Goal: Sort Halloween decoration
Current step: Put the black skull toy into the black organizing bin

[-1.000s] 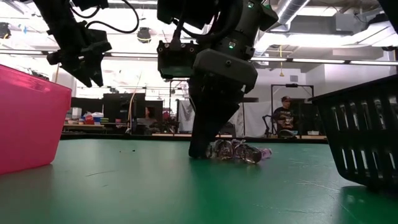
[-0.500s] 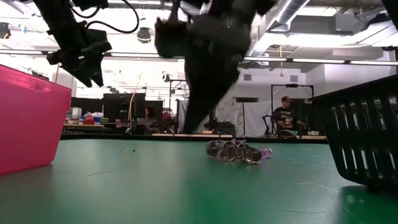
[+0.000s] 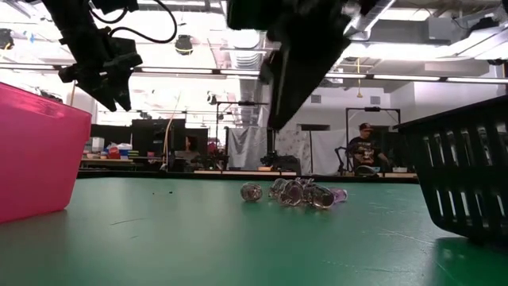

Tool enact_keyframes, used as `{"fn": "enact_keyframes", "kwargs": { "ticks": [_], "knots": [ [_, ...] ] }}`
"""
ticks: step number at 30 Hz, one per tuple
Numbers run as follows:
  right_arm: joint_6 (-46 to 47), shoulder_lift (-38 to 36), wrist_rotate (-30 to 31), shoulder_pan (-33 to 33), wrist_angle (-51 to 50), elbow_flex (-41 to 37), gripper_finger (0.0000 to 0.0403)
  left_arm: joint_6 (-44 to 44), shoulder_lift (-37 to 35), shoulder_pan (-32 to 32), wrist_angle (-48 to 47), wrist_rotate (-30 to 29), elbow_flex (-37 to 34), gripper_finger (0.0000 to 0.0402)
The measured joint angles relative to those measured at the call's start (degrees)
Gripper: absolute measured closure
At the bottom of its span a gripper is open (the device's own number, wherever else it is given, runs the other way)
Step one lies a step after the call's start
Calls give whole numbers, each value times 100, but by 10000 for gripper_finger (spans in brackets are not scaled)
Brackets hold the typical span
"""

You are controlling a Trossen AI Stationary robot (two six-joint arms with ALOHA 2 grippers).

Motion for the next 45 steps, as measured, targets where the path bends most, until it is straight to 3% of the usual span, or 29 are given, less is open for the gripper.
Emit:
{"fn": "enact_keyframes", "kwargs": {
  "ticks": [5,19,35,39,45],
  "knots": [
    [-2,405,4,-101,389,-6,166,-2,-2,1,-4,-7,0,183],
    [-265,659,42,-442,639,-6,187,-4,-2,1,-9,-70,0,183],
    [-382,992,12,-287,744,9,188,-7,0,-1,-7,-144,0,183],
    [-360,987,85,-348,709,7,213,-11,0,1,-2,-196,0,183],
    [-359,984,95,-363,710,5,291,-11,0,-1,0,-210,0,183]
  ]
}}
